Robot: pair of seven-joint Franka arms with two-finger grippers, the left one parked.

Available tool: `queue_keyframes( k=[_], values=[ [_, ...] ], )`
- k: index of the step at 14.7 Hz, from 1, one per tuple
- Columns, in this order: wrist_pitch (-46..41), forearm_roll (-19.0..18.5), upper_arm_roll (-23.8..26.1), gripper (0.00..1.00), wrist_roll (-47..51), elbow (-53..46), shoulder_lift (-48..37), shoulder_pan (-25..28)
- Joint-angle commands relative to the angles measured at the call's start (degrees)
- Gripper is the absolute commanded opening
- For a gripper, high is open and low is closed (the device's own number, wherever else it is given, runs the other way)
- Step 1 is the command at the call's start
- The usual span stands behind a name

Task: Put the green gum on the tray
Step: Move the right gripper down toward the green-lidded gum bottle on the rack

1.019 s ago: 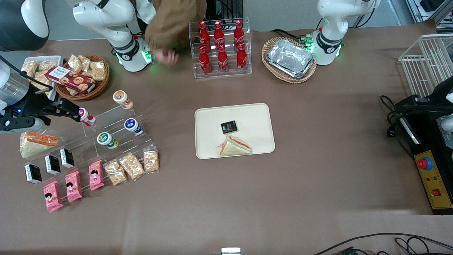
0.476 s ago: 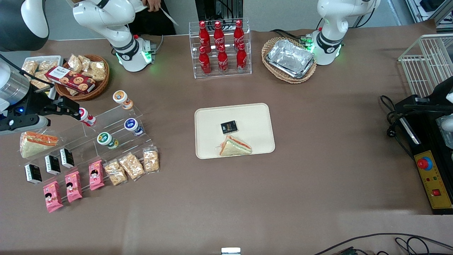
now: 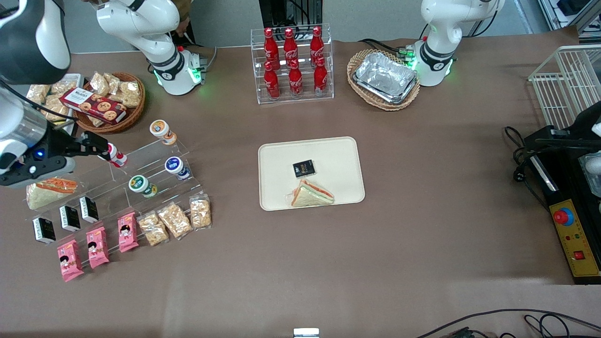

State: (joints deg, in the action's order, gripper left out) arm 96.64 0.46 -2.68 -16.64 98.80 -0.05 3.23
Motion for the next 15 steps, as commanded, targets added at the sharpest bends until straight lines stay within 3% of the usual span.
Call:
queue_keyframes(
  k=[1,15],
  values=[
    [8.37,-0.81,0.30,1.00,-0.86,11.65,-5.56,0.02],
    [37.99,-1.25,0.57,1.00,0.11,34.97,-4.61,0.11]
  ],
)
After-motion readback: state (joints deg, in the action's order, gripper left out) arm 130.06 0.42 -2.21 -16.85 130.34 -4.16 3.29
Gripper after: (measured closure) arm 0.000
